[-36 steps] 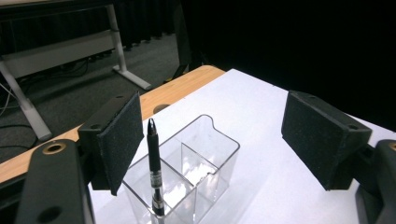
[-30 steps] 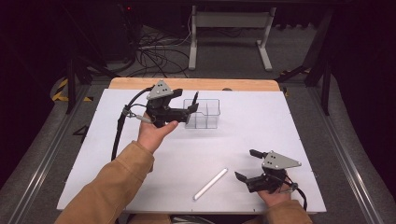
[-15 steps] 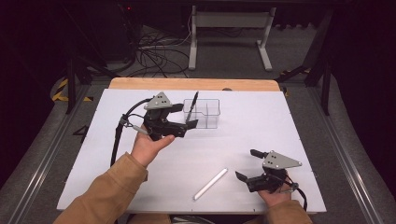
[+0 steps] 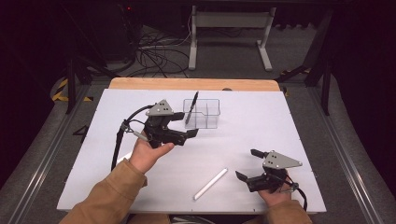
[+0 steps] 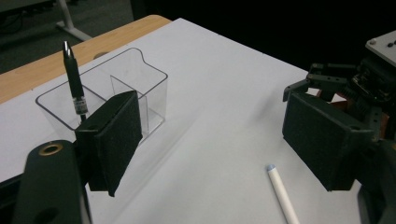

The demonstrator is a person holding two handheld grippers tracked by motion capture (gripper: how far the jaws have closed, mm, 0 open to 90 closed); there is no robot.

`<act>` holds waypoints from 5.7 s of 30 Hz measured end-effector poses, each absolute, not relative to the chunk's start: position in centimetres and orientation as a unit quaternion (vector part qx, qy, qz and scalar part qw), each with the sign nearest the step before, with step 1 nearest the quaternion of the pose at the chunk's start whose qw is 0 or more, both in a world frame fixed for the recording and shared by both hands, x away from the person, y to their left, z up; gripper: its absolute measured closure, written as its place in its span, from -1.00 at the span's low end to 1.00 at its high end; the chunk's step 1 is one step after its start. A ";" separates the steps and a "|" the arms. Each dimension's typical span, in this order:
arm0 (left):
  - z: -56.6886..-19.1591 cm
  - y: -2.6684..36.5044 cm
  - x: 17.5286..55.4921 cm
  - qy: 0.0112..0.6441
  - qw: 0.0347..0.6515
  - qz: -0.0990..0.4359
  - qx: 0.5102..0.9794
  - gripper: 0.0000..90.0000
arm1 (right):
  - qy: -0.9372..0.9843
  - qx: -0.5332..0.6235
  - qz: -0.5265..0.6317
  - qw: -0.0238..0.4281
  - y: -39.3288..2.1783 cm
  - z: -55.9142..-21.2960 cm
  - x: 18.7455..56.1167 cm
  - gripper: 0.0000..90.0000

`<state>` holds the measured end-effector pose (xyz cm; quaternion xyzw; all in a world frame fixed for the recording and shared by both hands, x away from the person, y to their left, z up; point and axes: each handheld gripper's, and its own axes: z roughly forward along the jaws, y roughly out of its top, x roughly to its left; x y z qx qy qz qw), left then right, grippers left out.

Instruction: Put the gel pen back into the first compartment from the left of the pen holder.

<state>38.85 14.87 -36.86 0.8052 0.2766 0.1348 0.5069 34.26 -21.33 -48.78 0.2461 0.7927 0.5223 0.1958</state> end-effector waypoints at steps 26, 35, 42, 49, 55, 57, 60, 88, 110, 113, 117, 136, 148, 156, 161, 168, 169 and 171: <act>-36.9 13.1 37.1 0.267 0.468 0.111 0.835 -0.48 | 0.790 0.252 0.525 0.191 -21.5 -48.6 34.2 -0.96; -37.7 11.8 36.5 0.275 0.448 0.074 0.848 -0.45 | 0.789 0.257 0.525 0.191 -21.6 -48.6 34.1 -0.92; -38.9 10.4 36.3 0.271 0.428 0.061 0.860 -0.42 | 0.788 0.257 0.525 0.192 -21.6 -48.6 34.1 -0.91; -39.5 9.2 35.9 0.289 0.402 0.056 0.867 -0.39 | 0.788 0.259 0.526 0.189 -21.6 -48.6 34.0 -0.91; -40.1 8.6 36.0 0.294 0.385 0.038 0.874 -0.33 | 0.789 0.257 0.524 0.191 -21.6 -48.6 34.0 -0.91; -40.3 8.3 35.9 0.291 0.379 0.035 0.878 -0.32 | 0.790 0.255 0.524 0.192 -21.6 -48.6 34.1 -0.91; -40.7 7.9 35.9 0.285 0.371 0.031 0.883 -0.30 | 0.789 0.256 0.524 0.192 -21.6 -48.6 34.1 -0.91; -44.4 4.3 36.4 0.274 0.269 -0.033 0.923 -0.05 | 0.788 0.256 0.527 0.192 -21.7 -48.6 34.0 -0.89; -46.9 2.6 36.0 0.269 0.216 -0.029 0.938 0.31 | 0.786 0.255 0.529 0.194 -21.6 -48.7 33.9 -0.89; -46.9 2.6 35.9 0.270 0.217 -0.024 0.938 0.35 | 0.786 0.253 0.529 0.195 -21.6 -48.7 33.9 -0.90; -46.9 2.5 35.8 0.274 0.216 -0.017 0.937 0.41 | 0.786 0.257 0.526 0.200 -21.5 -48.8 33.9 -0.92; -46.9 2.2 35.5 0.281 0.205 0.011 0.937 0.73 | 0.787 0.258 0.524 0.200 -21.2 -48.8 33.9 -0.94; -46.8 2.1 35.4 0.274 0.204 0.012 0.940 0.75 | 0.786 0.257 0.525 0.202 -21.3 -48.8 33.9 -0.94; -45.8 2.9 35.7 0.275 0.222 0.014 0.936 0.75 | 0.784 0.256 0.530 0.198 -21.3 -48.7 33.8 -0.94; -45.2 3.4 35.9 0.280 0.237 0.018 0.930 0.75 | 0.784 0.255 0.530 0.198 -21.3 -48.7 33.8 -0.94; -44.4 3.9 35.8 0.280 0.255 0.021 0.925 0.75 | 0.785 0.254 0.530 0.198 -21.3 -48.8 33.8 -0.94; -44.2 4.0 35.8 0.280 0.257 0.023 0.925 0.75 | 0.784 0.255 0.530 0.198 -21.3 -48.8 33.8 -0.94; -44.0 4.1 35.8 0.279 0.261 0.025 0.924 0.75 | 0.784 0.255 0.531 0.197 -21.3 -48.8 33.8 -0.94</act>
